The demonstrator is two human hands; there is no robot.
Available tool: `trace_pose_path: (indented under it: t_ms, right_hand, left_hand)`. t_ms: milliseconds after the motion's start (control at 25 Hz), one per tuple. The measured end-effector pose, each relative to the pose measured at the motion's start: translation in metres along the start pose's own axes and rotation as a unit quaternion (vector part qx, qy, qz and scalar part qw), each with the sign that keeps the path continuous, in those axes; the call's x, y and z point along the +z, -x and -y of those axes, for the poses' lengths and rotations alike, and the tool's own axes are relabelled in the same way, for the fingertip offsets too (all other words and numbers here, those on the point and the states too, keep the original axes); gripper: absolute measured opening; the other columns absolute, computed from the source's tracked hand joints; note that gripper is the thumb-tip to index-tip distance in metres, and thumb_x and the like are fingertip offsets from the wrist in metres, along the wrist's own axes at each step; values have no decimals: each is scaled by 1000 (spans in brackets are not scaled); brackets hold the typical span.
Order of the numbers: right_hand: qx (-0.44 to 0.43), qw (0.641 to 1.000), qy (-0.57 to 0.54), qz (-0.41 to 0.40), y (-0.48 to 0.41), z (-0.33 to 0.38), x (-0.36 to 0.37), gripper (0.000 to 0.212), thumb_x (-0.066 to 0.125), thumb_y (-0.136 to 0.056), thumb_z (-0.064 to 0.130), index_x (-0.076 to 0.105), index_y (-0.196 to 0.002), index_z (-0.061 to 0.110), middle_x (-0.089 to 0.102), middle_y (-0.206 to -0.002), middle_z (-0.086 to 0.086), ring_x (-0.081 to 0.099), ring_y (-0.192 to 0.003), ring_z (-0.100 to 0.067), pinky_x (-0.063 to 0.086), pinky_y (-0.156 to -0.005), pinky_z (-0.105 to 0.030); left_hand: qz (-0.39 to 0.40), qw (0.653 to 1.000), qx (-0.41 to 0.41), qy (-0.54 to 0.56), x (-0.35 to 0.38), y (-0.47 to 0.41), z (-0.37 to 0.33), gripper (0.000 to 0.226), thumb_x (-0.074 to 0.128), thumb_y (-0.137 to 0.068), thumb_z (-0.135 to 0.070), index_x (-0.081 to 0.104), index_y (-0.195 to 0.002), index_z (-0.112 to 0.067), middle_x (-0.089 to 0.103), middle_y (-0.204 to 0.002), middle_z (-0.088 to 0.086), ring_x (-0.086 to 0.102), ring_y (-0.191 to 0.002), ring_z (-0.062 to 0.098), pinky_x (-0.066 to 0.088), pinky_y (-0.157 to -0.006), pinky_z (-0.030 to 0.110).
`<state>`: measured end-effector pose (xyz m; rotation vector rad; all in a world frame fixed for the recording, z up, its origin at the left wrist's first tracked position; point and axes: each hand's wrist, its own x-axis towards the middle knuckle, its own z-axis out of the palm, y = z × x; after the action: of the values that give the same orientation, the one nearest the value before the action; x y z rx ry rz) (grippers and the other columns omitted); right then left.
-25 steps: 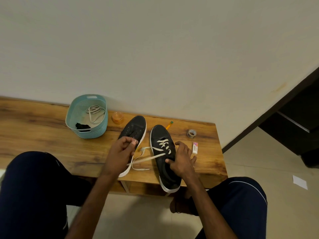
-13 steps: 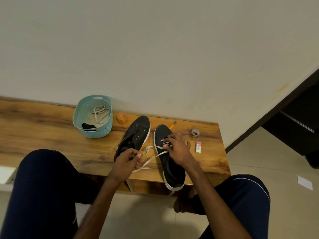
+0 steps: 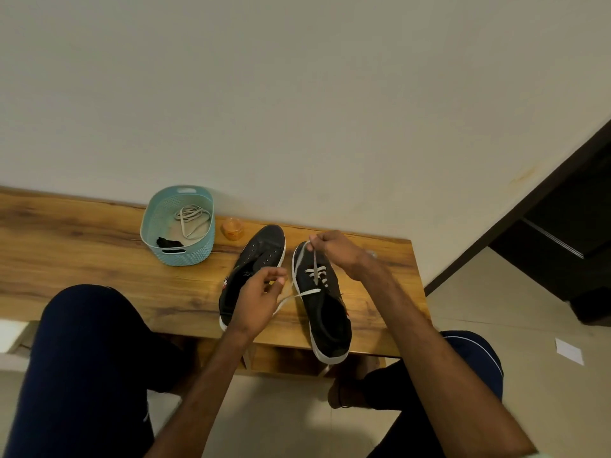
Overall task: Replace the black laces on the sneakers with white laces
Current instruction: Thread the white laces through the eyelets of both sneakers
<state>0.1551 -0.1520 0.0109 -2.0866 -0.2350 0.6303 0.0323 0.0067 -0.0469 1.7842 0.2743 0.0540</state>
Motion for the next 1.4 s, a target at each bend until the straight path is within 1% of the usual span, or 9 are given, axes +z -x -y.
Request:
trace_pose_path:
  t_ms: [240,440,600,680,800,920,1040,1200,1400]
  right_hand:
    - [-122,990,-20,-61,30,49,2,37,45,-104,28,65,-76,17,68,-88,-1,62,-92,-13,44,-90,-33]
    - [-114,985,-1,-130,57,31,32,31,51,-102,28,69,-81,14,59,-80,10,56,-77,-2,45,-74,-26]
    - [-126,980,9,-151,51,0,55,32,53,-100,30,66,-72,26,60,-75,7,55,-76,-6,41,-69,-31]
    - [-123,982,16,-145,50,-11,65,27,53,-100,31,68,-77,26,60,-80,8,53,-82,-4,39,-71,-26]
    - [-136,981,-13,-139,50,-28,65,17,53,-100,29,70,-96,28,64,-97,11,55,-95,1,41,-76,-15]
    - [-85,975,-1,-204,42,-68,43,14,61,-96,22,69,-107,19,67,-108,4,61,-101,-9,51,-89,-29]
    - [29,981,118,-150,43,-103,28,31,74,-86,26,62,-114,19,59,-118,-1,56,-111,-20,49,-96,-38]
    - [40,970,201,-129,38,-109,38,39,72,-86,29,56,-121,18,56,-121,-3,52,-113,-23,49,-94,-42]
    - [18,954,228,-194,35,-110,41,21,56,-95,30,65,-111,20,69,-108,-2,64,-97,-25,52,-81,-37]
  left_hand:
    - [79,982,-99,142,-2,-34,-82,51,28,-103,-53,67,-107,-21,68,-112,3,64,-104,19,56,-86,40]
    - [36,981,-81,170,-9,-64,-137,34,37,-106,-32,65,-97,-16,70,-102,2,65,-94,20,49,-91,43]
    - [34,972,-49,229,-14,-65,-149,30,35,-108,-25,59,-96,-11,59,-75,4,54,-59,16,55,-64,36]
    - [14,980,-30,197,-14,-65,-145,31,33,-108,-24,60,-97,-12,44,-67,-1,37,-50,9,39,-44,21]
    - [8,993,-12,115,-4,-66,-131,37,31,-108,-25,64,-99,-11,37,-66,-3,26,-53,8,24,-43,19]
    - [13,999,-13,36,14,-61,-109,45,29,-104,-23,69,-89,-10,44,-64,-1,36,-57,12,29,-51,28]
    - [18,997,16,-74,31,-58,-72,37,37,-101,-13,67,-79,-12,60,-75,0,58,-76,19,41,-68,30]
    - [53,989,-24,-133,50,-56,-29,28,41,-100,-3,68,-104,-7,66,-98,3,61,-98,17,47,-86,29]
    - [17,996,-36,-79,70,-45,-9,13,65,-91,-5,67,-99,-14,73,-86,0,70,-79,10,55,-66,19]
